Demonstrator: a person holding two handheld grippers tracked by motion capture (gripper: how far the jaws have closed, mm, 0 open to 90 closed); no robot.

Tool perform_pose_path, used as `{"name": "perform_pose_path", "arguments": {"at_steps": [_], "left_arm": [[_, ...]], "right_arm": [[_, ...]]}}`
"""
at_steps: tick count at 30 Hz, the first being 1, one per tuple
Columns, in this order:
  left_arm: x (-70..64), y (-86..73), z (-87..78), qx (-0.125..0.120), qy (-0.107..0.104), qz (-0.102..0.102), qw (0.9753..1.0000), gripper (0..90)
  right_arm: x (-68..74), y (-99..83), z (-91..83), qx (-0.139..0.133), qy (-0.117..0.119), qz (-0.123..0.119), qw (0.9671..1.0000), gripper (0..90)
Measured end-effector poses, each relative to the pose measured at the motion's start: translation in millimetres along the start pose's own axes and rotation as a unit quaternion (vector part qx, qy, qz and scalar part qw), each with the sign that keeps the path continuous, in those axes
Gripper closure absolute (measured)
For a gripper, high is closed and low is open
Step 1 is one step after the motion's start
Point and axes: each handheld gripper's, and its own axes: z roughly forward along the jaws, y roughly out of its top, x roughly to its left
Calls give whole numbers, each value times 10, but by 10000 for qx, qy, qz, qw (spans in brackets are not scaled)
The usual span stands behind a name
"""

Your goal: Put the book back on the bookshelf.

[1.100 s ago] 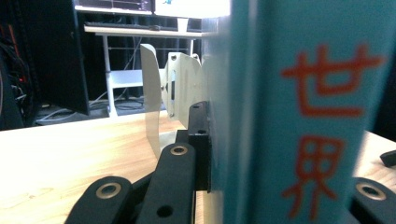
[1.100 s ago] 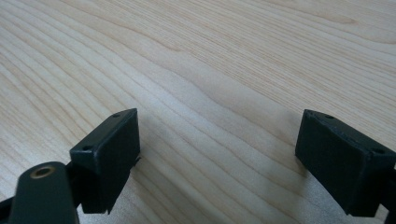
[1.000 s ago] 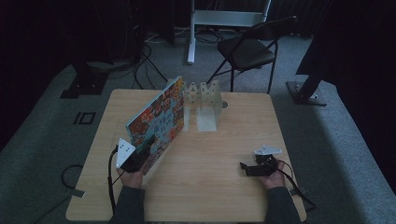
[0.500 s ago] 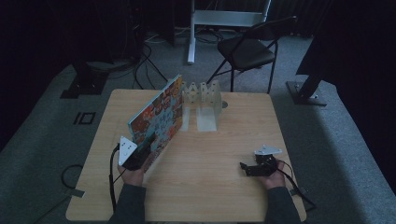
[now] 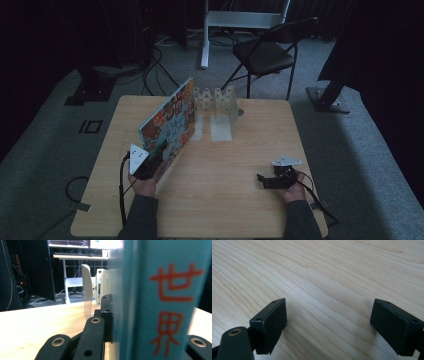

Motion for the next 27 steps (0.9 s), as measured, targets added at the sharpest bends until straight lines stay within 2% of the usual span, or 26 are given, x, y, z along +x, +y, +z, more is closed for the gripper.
{"name": "perform_pose_path", "arguments": {"at_steps": [9, 15, 27], "left_arm": [[-17, 6, 62, 38, 38, 86, 9999, 812], [-44, -4, 118, 5, 86, 4, 10000, 812], [-89, 22, 201, 56, 179, 104, 9998, 812]], "right_arm": [[0, 0, 0, 1, -1, -2, 10000, 136], [-1, 0, 0, -1, -3, -4, 10000, 136], [-1, 0, 0, 0, 0, -9, 10000, 135]]}}
